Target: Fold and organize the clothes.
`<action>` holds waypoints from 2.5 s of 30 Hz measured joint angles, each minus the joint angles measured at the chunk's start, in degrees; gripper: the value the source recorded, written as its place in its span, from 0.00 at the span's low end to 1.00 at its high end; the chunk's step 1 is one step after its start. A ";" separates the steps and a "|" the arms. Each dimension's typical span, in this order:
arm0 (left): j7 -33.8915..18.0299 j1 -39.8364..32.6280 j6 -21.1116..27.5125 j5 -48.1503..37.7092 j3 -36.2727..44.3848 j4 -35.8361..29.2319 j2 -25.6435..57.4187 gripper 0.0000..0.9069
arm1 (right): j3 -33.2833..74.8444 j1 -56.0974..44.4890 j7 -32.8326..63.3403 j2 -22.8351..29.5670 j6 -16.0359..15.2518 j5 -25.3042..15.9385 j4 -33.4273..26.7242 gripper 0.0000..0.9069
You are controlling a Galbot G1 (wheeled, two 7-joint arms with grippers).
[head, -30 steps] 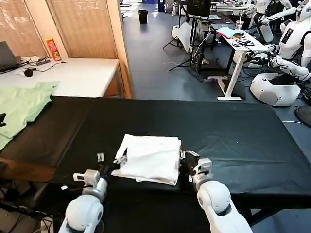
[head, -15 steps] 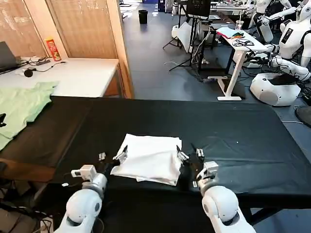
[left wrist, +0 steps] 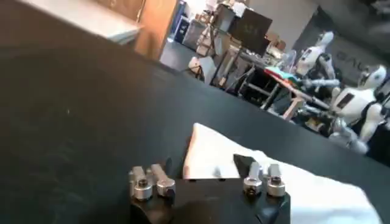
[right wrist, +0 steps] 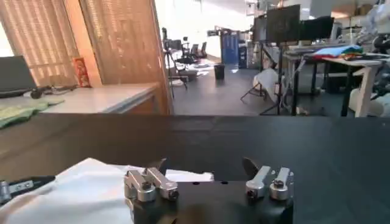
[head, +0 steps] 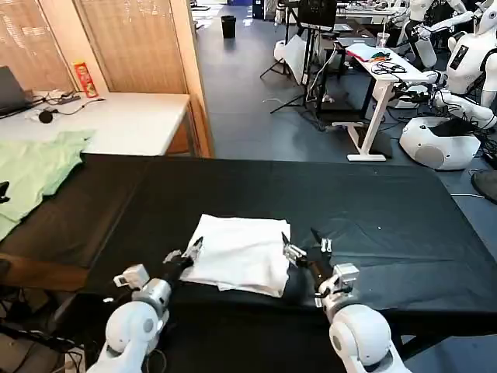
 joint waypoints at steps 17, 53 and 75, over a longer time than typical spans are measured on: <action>-0.45 -0.68 0.63 13.93 -3.15 -1.60 3.54 0.00 | 1.66 -0.69 0.07 -0.14 0.10 -0.31 0.67 0.97; -3.86 -1.52 1.26 24.92 12.14 -15.88 7.75 0.97 | 0.16 -4.14 -2.09 -0.80 -5.70 4.50 2.70 0.97; 0.92 2.72 -3.00 27.69 10.93 -17.27 7.43 0.97 | -7.24 6.81 1.76 4.39 -8.56 12.51 -9.84 0.42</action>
